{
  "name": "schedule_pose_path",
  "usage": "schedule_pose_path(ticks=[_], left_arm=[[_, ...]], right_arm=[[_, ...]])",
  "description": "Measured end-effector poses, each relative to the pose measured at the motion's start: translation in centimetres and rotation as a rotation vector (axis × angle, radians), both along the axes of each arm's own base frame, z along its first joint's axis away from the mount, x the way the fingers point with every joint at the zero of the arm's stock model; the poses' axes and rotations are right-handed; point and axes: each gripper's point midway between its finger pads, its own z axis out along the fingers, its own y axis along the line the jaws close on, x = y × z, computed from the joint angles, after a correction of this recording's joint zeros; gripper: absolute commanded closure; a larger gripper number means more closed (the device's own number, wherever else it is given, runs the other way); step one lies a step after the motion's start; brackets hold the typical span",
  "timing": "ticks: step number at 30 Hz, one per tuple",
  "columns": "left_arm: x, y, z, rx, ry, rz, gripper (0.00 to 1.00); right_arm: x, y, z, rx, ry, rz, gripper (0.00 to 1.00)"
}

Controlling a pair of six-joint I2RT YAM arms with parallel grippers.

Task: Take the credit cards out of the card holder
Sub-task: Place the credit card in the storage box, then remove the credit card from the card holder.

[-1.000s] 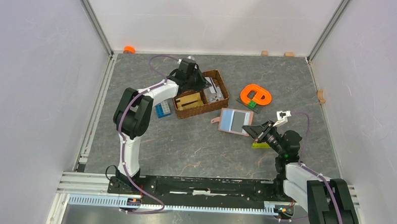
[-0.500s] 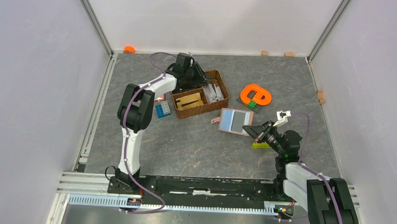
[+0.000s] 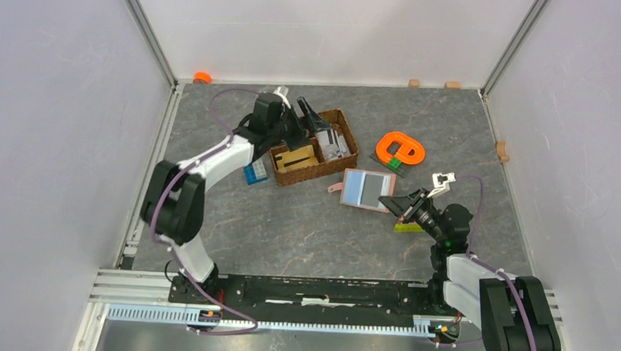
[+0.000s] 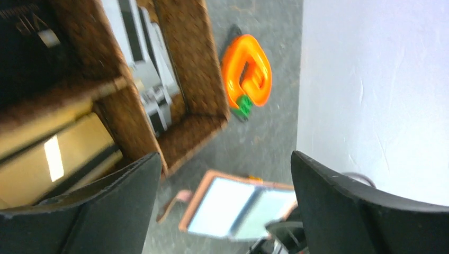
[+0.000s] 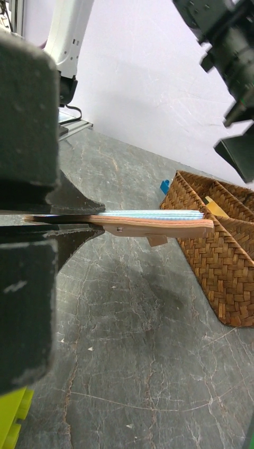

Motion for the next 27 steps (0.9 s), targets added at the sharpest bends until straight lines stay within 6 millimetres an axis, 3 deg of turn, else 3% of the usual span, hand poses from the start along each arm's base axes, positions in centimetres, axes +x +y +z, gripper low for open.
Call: schedule_pose_path(ticks=[4,7,10,13,17,22,27], left_arm=[[-5.0,-0.1,2.4,-0.016,-0.073,-0.027,0.00],[-9.2,0.2,2.6,-0.004,-0.128,-0.048,0.00],[-12.8,1.2,1.0,0.010,-0.158,-0.060,0.00],[-15.0,2.7,-1.4,0.039,-0.165,-0.067,0.00],[-16.2,3.1,-3.1,0.078,-0.195,-0.106,0.00],[-16.7,1.3,-1.5,0.018,-0.281,-0.182,0.00],[-17.1,0.4,-0.8,-0.048,-0.340,-0.234,0.00]], right_arm=[[0.0,0.1,0.2,0.001,-0.009,0.005,1.00],[0.0,0.1,0.2,0.001,-0.010,0.007,1.00],[0.0,0.1,0.1,0.002,-0.008,0.010,1.00],[0.0,0.2,0.2,0.009,-0.012,0.018,1.00],[-0.2,0.5,0.6,0.026,-0.018,0.038,1.00],[-0.5,1.0,1.4,0.057,-0.035,0.071,1.00],[-1.0,1.6,3.6,0.117,-0.093,0.119,1.00]])
